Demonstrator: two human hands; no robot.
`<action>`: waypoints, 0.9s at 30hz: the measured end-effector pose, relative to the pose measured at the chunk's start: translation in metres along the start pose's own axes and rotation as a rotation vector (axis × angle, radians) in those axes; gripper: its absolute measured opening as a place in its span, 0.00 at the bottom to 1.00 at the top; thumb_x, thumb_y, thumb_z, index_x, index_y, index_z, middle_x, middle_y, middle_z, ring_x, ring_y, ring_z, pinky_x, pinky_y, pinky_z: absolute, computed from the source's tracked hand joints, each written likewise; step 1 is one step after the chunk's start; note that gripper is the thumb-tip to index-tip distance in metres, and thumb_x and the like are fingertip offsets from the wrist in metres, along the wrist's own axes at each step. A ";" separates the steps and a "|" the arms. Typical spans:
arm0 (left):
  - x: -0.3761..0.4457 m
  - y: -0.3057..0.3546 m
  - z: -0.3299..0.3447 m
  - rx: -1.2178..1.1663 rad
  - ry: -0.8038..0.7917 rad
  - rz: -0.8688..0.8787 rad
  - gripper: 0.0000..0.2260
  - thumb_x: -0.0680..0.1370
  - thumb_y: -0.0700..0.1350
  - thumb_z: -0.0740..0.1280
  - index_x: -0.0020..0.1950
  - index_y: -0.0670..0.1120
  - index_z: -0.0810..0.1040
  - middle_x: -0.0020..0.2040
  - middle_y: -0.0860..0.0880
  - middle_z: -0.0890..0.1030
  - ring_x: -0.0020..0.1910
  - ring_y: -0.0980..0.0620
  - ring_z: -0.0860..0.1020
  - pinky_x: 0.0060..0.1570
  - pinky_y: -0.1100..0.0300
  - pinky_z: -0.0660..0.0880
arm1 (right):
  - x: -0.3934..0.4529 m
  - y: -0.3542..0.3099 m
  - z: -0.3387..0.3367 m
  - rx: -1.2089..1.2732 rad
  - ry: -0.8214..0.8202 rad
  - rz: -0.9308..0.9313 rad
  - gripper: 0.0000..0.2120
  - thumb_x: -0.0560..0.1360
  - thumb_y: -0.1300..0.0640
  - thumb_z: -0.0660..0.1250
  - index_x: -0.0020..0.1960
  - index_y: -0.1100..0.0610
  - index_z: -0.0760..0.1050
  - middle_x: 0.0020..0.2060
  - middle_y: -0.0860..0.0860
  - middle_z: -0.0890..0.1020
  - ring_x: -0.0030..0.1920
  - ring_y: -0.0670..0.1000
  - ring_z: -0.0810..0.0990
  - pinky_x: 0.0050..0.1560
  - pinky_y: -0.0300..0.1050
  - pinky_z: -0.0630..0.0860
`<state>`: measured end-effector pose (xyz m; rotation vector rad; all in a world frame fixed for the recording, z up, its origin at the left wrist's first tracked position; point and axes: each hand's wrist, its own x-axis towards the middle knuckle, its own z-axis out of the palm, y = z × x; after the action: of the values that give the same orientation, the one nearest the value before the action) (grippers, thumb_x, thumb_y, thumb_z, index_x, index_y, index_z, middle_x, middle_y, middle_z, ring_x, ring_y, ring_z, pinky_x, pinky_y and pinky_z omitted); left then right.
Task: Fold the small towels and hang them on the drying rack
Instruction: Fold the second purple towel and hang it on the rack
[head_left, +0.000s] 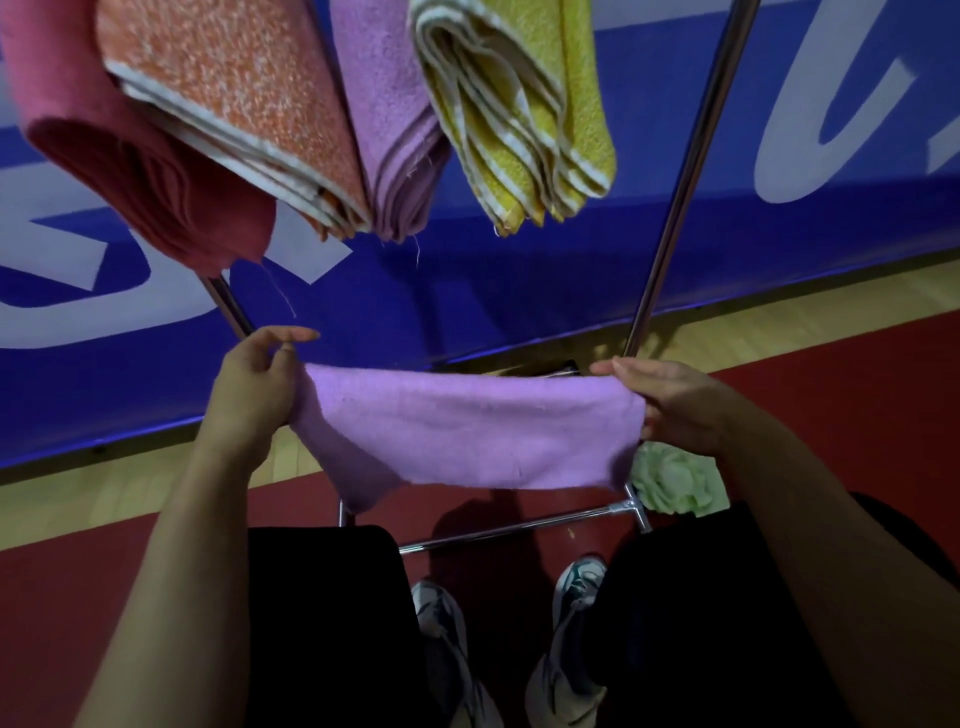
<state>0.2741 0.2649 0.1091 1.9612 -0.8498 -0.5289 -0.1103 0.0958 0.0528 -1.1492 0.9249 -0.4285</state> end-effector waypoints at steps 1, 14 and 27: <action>0.000 0.000 0.000 0.063 -0.018 0.008 0.12 0.87 0.45 0.58 0.63 0.51 0.80 0.41 0.48 0.72 0.45 0.45 0.74 0.47 0.44 0.76 | -0.002 -0.001 0.001 -0.046 -0.008 -0.016 0.16 0.71 0.44 0.75 0.56 0.50 0.86 0.45 0.57 0.83 0.41 0.50 0.81 0.44 0.47 0.77; 0.004 -0.007 -0.002 0.413 -0.092 -0.093 0.07 0.82 0.42 0.69 0.55 0.42 0.85 0.56 0.38 0.83 0.47 0.42 0.80 0.46 0.53 0.77 | 0.005 0.010 0.012 -1.222 -0.050 -0.210 0.12 0.77 0.62 0.71 0.60 0.61 0.83 0.49 0.57 0.83 0.52 0.57 0.82 0.49 0.46 0.72; 0.006 -0.015 -0.011 0.503 -0.293 -0.328 0.20 0.77 0.59 0.74 0.42 0.41 0.87 0.39 0.38 0.86 0.36 0.41 0.83 0.44 0.48 0.82 | 0.000 0.004 -0.016 -1.025 0.179 -0.565 0.04 0.76 0.57 0.75 0.46 0.58 0.83 0.40 0.53 0.79 0.48 0.51 0.73 0.49 0.42 0.68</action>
<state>0.2912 0.2723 0.1012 2.5507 -0.9071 -0.8764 -0.1235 0.0880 0.0478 -2.3685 0.9842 -0.5263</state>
